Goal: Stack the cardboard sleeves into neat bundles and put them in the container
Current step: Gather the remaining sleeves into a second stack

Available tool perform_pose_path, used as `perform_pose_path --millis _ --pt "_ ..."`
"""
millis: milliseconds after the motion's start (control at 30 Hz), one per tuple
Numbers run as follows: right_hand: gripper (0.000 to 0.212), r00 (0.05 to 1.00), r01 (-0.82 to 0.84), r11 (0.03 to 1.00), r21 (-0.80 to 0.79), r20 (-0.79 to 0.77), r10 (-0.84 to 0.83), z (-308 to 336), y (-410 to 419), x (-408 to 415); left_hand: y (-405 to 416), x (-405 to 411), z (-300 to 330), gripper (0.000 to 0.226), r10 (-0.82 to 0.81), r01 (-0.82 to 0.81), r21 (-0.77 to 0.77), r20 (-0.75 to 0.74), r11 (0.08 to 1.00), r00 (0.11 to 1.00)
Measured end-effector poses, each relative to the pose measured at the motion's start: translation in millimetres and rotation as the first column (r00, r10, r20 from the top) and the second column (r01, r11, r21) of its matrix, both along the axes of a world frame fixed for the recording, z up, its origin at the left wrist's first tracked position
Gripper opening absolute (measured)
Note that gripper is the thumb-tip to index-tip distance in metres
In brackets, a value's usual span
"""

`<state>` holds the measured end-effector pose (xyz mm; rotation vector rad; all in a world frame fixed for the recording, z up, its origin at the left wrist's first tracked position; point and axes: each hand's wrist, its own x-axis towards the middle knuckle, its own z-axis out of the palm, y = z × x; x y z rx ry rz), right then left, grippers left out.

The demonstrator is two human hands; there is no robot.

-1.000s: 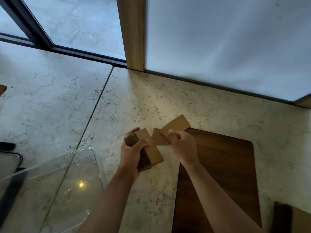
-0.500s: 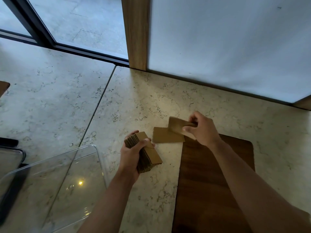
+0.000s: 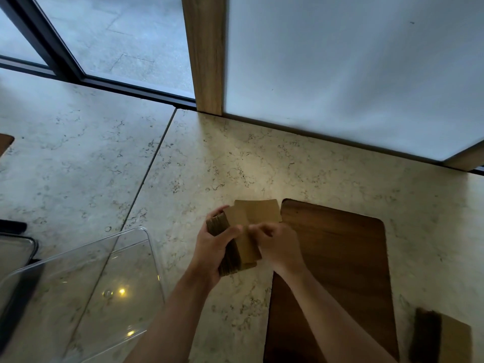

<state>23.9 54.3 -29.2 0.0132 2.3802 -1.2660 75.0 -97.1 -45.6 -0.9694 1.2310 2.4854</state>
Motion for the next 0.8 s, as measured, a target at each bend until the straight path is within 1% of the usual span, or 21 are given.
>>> perform_pose_path --millis 33,67,133,167,200,267,300,333,367,400,433,467,500,533,567,600,633,667,700,733,800 --pt "0.025 0.988 -0.084 0.991 0.100 -0.124 0.096 -6 -2 1 -1 2 -2 0.057 0.011 -0.011 -0.034 0.024 0.999 1.000" --pt "0.026 0.968 -0.083 0.979 0.185 -0.217 0.123 -9 -1 -5 -4 4 -4 0.057 0.039 -0.037 -0.046 0.041 0.998 0.998" --pt "0.030 0.933 0.007 0.947 0.320 -0.343 0.109 -16 3 -26 -11 9 -8 0.054 0.107 -0.106 -0.028 0.055 0.994 0.993" --pt "0.039 0.927 -0.025 0.921 0.389 -0.336 0.167 -19 6 -39 -14 11 -9 0.052 0.130 -0.129 -0.017 0.063 0.991 0.990" --pt "0.052 0.915 -0.142 0.870 0.472 -0.272 0.297 -20 5 -51 -18 13 -10 0.051 0.145 -0.144 -0.012 0.072 0.989 0.987" --pt "0.068 0.841 -0.372 0.709 0.600 -0.106 0.531 -22 1 -67 -19 14 -11 0.052 0.164 -0.165 0.005 0.085 0.986 0.983" --pt "0.068 0.814 -0.407 0.668 0.624 -0.084 0.574 -23 0 -72 -20 13 -11 0.053 0.175 -0.177 0.014 0.087 0.984 0.981" --pt "0.063 0.810 -0.385 0.674 0.630 -0.118 0.574 -25 0 -74 -19 12 -11 0.054 0.183 -0.185 0.022 0.087 0.982 0.979" --pt "0.054 0.824 -0.336 0.714 0.614 -0.176 0.539 -24 2 -73 -18 11 -11 0.054 0.187 -0.190 0.026 0.092 0.981 0.978" --pt "0.045 0.858 -0.281 0.790 0.545 -0.227 0.461 -21 5 -71 -18 11 -11 0.053 0.187 -0.190 0.023 0.098 0.981 0.977" --pt "0.040 0.909 -0.225 0.874 0.430 -0.229 0.347 -18 9 -68 -17 10 -11 0.053 0.185 -0.188 0.014 0.102 0.982 0.977" --pt "0.037 0.958 -0.167 0.947 0.276 -0.183 0.222 -14 15 -62 -16 10 -10 0.052 0.179 -0.180 0.004 0.109 0.984 0.978" --pt "0.035 0.987 -0.103 0.990 0.100 -0.111 0.114 -10 20 -56 -16 10 -9 0.051 0.166 -0.166 -0.003 0.117 0.986 0.979" --pt "0.036 0.999 -0.033 0.997 -0.076 -0.032 0.030 -5 25 -48 -16 10 -7 0.050 0.142 -0.142 -0.009 0.126 0.990 0.982" --pt "0.036 0.999 0.029 0.978 -0.206 0.028 -0.024 0 29 -39 -16 11 -4 0.048 0.105 -0.105 -0.010 0.131 0.994 0.986" --pt "0.033 0.997 0.073 0.956 -0.283 0.058 -0.059 5 34 -29 -16 12 0 0.048 0.060 -0.060 -0.002 0.131 0.998 0.990" --pt "0.029 0.995 0.088 0.941 -0.328 0.071 -0.069 11 37 -20 -15 14 4 0.050 0.004 -0.006 0.013 0.122 1.000 0.992" --pt "0.029 0.997 0.061 0.933 -0.355 0.073 -0.037 17 42 -11 -15 16 8 0.055 -0.061 0.058 0.031 0.108 0.998 0.992" --pt "0.030 0.997 -0.013 0.935 -0.355 0.063 0.038 25 49 -3 -13 20 14 0.062 -0.138 0.134 0.050 0.089 0.990 0.986" --pt "0.033 0.988 -0.124 0.935 -0.332 0.046 0.147 36 57 2 -12 23 20 0.068 -0.219 0.214 0.073 0.077 0.974 0.973" --pt "0.033 0.922 -0.373 0.904 -0.208 0.025 0.386 60 73 7 -8 30 29 0.077 -0.348 0.335 0.143 0.079 0.931 0.934"
